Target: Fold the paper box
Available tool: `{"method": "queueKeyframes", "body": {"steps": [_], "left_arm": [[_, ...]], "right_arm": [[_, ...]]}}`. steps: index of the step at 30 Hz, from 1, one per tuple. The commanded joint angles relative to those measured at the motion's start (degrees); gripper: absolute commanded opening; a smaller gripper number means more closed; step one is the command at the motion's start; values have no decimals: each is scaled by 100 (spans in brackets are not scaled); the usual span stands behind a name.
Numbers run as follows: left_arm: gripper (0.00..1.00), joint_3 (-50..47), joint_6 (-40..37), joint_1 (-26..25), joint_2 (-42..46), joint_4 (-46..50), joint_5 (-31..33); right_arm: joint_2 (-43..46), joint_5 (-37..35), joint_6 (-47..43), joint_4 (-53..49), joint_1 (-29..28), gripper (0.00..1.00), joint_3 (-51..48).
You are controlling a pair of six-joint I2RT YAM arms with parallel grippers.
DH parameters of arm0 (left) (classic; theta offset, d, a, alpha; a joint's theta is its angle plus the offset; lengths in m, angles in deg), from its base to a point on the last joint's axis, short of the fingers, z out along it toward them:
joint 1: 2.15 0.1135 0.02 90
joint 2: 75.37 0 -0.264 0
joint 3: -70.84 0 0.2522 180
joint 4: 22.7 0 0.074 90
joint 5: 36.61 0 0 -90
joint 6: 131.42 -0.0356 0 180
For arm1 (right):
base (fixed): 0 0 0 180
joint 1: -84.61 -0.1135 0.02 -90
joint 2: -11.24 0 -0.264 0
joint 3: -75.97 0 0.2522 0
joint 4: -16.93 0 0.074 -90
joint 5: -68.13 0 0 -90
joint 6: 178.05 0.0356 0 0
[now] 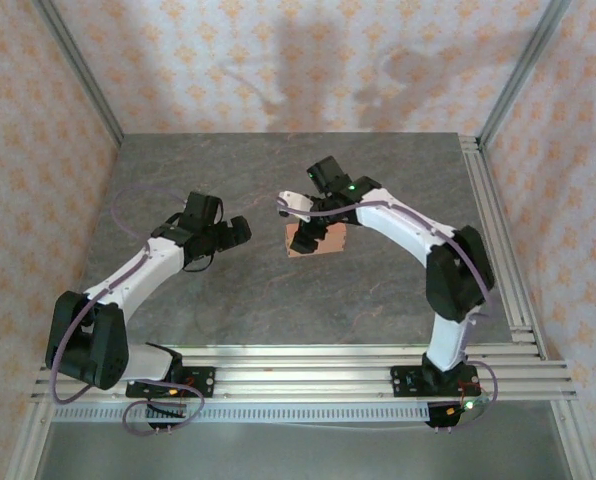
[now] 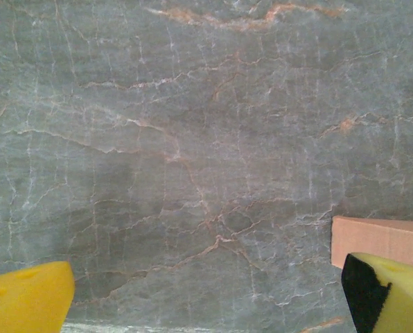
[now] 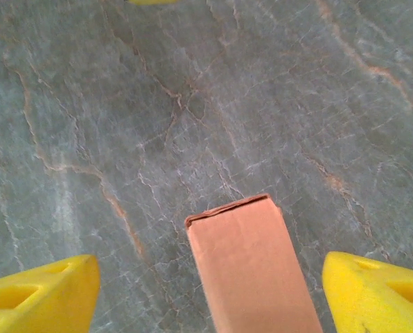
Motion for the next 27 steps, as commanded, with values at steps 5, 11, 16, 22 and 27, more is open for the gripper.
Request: {"method": "queueKeyframes", "body": {"steps": [5,11,16,22,27], "left_arm": [[100,-144,-7,27,-40,-127,-176],[100,-146,-25,32,-111,-168,-200],[100,-120,-43,38,-148,-160,-197],[100,-83,-65,34,-167,-134,-180],[100,-84,-22,36,-167,-192,-116]], "right_arm": [[-727,-439,-579,-830,-36,76,808],[-939,-776,-641,-1106,-68,62,986],[-784,-975,-581,-998,-99,45,859],[-543,-1493,-523,-887,-138,42,686],[-226,-2618,-299,225,-288,41,159]]}}
